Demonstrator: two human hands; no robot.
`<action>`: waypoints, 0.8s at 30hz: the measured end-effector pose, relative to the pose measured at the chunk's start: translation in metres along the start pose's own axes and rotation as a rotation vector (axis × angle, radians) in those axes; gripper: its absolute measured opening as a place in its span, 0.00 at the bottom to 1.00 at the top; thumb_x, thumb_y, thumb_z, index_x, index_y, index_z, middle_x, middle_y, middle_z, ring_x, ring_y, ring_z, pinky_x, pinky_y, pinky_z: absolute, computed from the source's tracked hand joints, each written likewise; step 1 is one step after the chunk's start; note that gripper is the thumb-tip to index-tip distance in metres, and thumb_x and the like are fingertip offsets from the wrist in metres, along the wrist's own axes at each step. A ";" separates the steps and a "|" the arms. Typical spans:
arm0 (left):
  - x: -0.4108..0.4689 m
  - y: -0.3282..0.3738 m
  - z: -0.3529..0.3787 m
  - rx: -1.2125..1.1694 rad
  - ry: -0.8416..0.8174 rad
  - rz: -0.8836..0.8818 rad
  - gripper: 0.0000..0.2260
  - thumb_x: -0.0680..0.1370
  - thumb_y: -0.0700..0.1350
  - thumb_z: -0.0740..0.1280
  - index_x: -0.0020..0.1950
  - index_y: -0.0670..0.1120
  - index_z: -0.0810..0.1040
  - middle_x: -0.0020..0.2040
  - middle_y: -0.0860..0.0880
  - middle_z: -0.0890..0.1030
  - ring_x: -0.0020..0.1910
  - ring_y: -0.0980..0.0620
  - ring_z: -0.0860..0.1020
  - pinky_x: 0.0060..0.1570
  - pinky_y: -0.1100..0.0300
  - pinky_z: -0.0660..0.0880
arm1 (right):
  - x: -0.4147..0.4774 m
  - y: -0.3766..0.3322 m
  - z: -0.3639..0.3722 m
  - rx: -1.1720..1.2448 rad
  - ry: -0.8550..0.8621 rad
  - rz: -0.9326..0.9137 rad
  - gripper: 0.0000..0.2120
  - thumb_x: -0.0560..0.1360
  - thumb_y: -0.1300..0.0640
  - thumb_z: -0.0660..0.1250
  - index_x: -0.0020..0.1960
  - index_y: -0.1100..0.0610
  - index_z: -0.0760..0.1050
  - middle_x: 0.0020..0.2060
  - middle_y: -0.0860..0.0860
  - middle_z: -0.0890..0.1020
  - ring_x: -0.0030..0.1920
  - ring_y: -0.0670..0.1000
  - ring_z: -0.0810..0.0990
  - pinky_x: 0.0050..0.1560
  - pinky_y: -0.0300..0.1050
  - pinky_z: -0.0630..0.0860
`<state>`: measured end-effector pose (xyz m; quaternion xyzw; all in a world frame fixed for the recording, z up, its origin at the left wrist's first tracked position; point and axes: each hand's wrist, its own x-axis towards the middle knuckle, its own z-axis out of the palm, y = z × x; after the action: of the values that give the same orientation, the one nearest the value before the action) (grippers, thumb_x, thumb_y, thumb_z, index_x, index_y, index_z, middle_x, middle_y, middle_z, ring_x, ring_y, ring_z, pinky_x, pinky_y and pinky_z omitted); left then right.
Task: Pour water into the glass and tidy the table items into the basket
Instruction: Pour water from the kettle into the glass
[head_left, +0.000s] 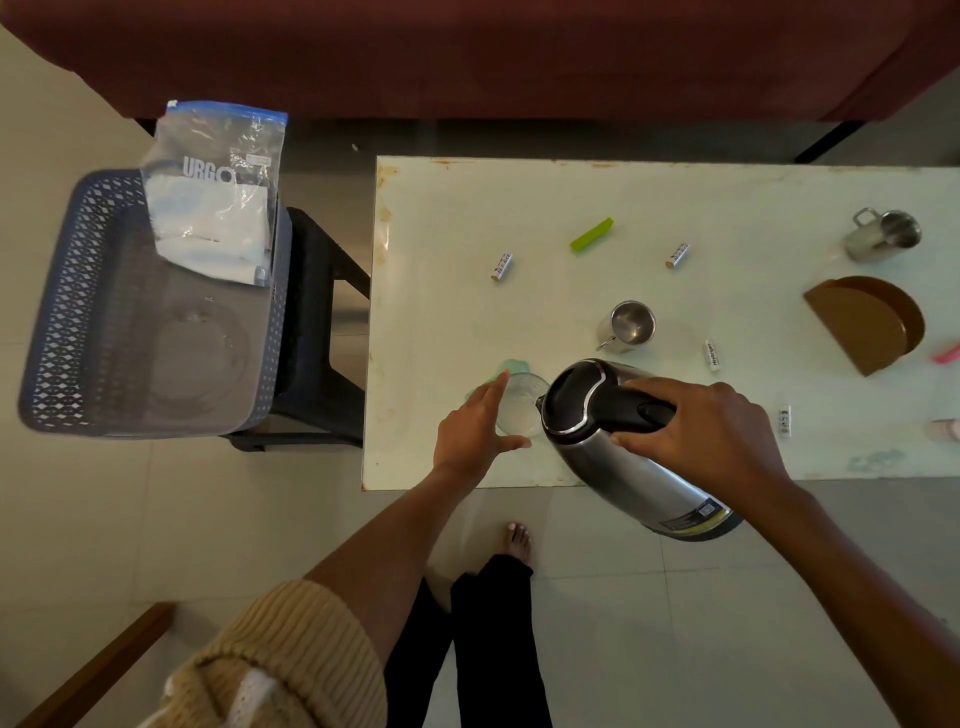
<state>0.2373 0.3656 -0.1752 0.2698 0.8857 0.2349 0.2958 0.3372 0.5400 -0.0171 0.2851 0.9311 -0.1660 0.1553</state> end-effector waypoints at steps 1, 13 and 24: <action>0.000 0.000 0.000 0.002 -0.001 -0.001 0.40 0.70 0.55 0.73 0.76 0.50 0.56 0.72 0.49 0.68 0.61 0.44 0.76 0.55 0.51 0.76 | 0.000 0.000 0.000 0.002 0.001 0.002 0.23 0.66 0.41 0.71 0.60 0.39 0.74 0.46 0.53 0.83 0.49 0.57 0.79 0.47 0.46 0.74; 0.000 0.000 0.000 -0.002 0.007 0.000 0.40 0.69 0.55 0.73 0.76 0.51 0.56 0.72 0.49 0.69 0.61 0.45 0.76 0.55 0.52 0.76 | 0.000 0.000 -0.001 0.001 -0.003 -0.031 0.23 0.67 0.41 0.70 0.62 0.41 0.74 0.47 0.53 0.84 0.48 0.56 0.80 0.47 0.45 0.74; 0.000 -0.001 0.001 -0.010 0.002 0.000 0.40 0.70 0.55 0.73 0.76 0.51 0.56 0.72 0.48 0.69 0.61 0.44 0.76 0.56 0.51 0.76 | 0.000 0.001 -0.001 -0.009 -0.002 -0.032 0.24 0.68 0.41 0.70 0.62 0.41 0.73 0.48 0.51 0.84 0.49 0.55 0.80 0.45 0.42 0.71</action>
<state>0.2374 0.3653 -0.1764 0.2680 0.8850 0.2395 0.2961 0.3375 0.5410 -0.0163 0.2694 0.9362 -0.1644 0.1548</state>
